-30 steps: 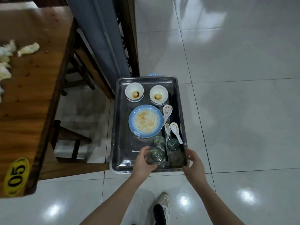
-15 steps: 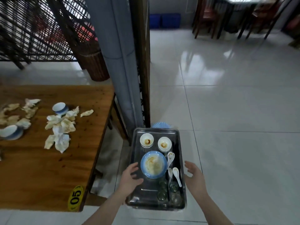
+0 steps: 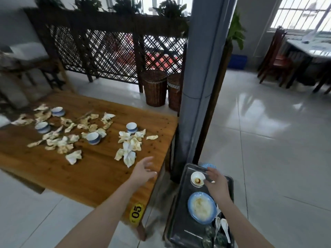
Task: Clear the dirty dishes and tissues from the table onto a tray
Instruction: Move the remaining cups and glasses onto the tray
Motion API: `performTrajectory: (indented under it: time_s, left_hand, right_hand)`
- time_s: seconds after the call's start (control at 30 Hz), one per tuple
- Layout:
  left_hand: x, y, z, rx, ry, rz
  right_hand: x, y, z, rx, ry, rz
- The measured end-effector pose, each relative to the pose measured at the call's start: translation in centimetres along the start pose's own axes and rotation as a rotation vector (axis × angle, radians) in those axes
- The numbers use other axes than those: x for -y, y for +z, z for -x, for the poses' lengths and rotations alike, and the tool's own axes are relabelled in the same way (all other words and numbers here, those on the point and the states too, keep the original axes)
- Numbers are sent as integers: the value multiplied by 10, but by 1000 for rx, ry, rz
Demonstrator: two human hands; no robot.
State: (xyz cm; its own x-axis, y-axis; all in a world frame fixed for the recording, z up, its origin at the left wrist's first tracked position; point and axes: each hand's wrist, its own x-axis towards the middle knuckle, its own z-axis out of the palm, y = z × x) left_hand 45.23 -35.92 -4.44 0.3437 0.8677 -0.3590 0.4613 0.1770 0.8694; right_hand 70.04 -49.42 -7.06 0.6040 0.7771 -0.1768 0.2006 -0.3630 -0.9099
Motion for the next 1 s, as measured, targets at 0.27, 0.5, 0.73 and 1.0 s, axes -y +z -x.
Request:
performTrajectory:
  time_s: [0.27, 0.5, 0.73, 1.0]
  left_hand:
    - [30, -155, -13, -58, 3, -27]
    - [60, -264, -33, -126, 10, -4]
    - [93, -333, -47, -174, 18, -3]
    - [131, -387, -60, -201, -59, 51]
  right_hand:
    - [85, 142, 4, 101, -11, 1]
    - [150, 252, 17, 106, -13, 36]
    - [172, 328, 16, 169, -7, 58]
    - [182, 403, -5, 240, -8, 122]
